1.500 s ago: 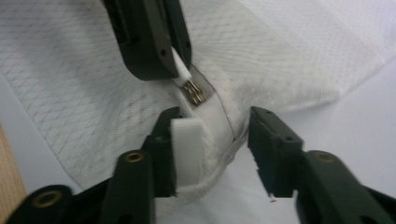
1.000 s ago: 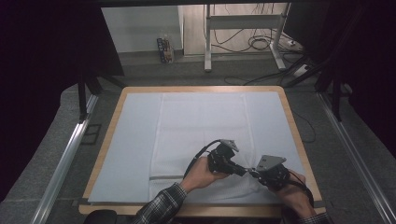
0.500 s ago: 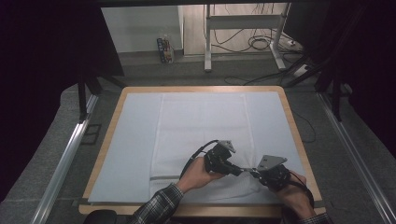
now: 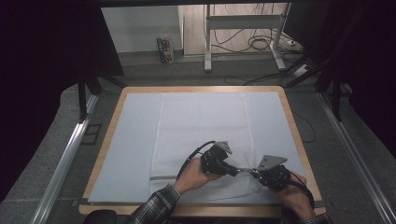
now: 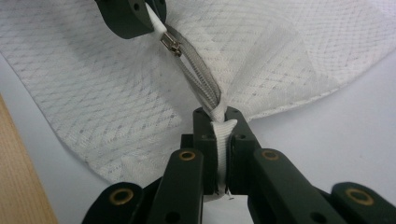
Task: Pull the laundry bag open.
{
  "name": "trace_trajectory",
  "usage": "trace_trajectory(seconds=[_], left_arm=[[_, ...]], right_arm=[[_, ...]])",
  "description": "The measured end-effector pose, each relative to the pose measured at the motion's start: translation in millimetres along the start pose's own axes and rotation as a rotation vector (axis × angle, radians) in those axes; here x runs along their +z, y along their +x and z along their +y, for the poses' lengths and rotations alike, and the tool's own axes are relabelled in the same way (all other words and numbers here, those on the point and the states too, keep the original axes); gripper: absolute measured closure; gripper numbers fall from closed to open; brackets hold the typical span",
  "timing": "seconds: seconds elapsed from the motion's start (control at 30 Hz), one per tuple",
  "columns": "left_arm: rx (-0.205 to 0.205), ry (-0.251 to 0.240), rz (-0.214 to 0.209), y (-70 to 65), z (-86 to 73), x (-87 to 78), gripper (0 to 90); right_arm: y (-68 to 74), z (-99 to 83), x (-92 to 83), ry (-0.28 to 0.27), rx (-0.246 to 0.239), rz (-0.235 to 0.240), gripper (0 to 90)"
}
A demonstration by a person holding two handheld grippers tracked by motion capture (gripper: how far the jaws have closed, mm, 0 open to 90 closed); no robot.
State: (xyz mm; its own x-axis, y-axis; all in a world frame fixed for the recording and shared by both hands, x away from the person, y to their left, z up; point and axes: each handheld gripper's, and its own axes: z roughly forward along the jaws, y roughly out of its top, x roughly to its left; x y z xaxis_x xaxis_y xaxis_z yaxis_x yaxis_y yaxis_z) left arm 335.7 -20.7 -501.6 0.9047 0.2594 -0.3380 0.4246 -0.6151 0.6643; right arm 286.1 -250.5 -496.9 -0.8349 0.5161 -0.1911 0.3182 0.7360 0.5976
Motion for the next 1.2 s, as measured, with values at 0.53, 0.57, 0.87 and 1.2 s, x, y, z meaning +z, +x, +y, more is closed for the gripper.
trace_trajectory(seconds=[0.53,0.57,0.87,1.2], left_arm=[[-0.033,-0.008,0.007,7.2,-12.5,-13.2,87.3],[-0.027,0.002,0.019,6.6,-12.9,-13.8,87.3],[-0.05,-0.017,0.016,9.1,-21.3,-21.6,87.3],[-0.077,-0.02,0.038,12.5,-34.0,-30.2,87.3]], right_arm=[[-2.2,-1.8,-1.3,0.0,0.01,-0.006,84.8],[-1.6,-1.4,-1.1,0.0,0.008,-0.008,84.8],[-2.0,-2.5,-1.1,0.001,0.016,-0.012,84.8],[-3.3,-4.9,-0.5,0.015,0.029,-0.011,84.8]])
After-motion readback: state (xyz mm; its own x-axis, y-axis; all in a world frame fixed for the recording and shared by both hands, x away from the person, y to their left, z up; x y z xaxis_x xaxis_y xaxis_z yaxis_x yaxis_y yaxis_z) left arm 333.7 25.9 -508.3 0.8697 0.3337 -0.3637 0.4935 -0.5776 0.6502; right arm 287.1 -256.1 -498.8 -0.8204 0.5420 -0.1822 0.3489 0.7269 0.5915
